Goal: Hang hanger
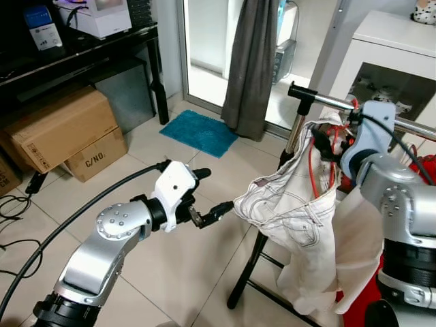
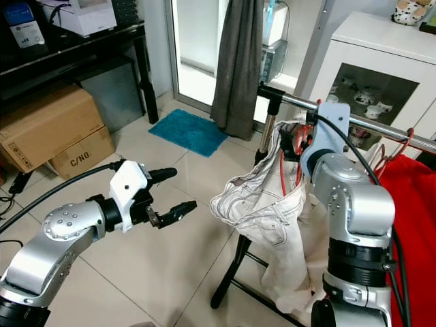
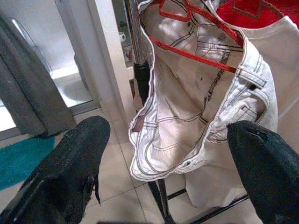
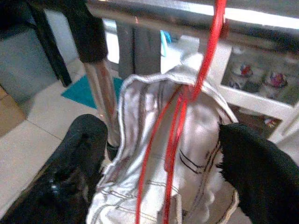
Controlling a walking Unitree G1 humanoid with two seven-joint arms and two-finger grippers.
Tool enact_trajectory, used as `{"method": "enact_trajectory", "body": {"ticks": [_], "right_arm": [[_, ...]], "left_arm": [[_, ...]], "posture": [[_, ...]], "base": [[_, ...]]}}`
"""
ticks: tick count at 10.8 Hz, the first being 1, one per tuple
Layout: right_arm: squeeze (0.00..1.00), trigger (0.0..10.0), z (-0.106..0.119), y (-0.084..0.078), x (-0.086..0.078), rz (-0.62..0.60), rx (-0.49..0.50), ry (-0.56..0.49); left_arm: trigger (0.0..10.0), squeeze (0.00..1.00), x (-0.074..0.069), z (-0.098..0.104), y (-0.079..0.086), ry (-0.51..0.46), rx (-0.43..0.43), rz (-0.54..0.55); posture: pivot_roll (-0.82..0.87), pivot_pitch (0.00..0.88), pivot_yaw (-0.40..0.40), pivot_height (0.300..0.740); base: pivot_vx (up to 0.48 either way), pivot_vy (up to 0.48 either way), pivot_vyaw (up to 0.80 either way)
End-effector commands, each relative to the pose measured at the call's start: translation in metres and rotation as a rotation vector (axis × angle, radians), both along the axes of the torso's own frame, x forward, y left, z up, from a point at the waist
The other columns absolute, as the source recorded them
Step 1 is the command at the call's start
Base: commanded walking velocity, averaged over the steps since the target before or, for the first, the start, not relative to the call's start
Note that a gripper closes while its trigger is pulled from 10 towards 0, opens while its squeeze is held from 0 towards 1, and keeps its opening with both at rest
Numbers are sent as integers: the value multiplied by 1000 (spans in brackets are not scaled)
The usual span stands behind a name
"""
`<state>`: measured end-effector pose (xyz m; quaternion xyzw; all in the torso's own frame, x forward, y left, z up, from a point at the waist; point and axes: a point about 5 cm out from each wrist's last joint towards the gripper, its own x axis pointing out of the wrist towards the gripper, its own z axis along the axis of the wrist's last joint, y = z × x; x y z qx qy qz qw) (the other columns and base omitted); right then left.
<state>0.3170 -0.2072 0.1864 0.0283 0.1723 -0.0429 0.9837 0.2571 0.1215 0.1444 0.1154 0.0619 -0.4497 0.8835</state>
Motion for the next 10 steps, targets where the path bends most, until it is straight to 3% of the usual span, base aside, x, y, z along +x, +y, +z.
{"method": "enact_trajectory", "body": {"ticks": [1, 4, 7, 10], "right_arm": [[0, 0, 4, -3, 5, -19, 1, -14], [0, 0, 1, -10, 11, -28, -14, 8], [0, 627, -7, -9, 19, 0, -32, 45], [0, 627, -11, -9, 26, 7, -25, 52]], "left_arm": [[10000, 0, 0, 2, -2, -9, 9, -18], [10000, 0, -1, 1, -2, -9, 9, -16], [10000, 0, 0, 1, -3, -7, 12, -21], [10000, 0, 0, 0, -3, -4, 12, -19]], "posture": [[-69, 0, -26, 740], [-64, 0, -34, 740], [-63, 0, -35, 740], [-58, 0, -42, 740]], "base": [[0, 0, 0], [0, 0, 0], [0, 0, 0], [0, 0, 0]]}}
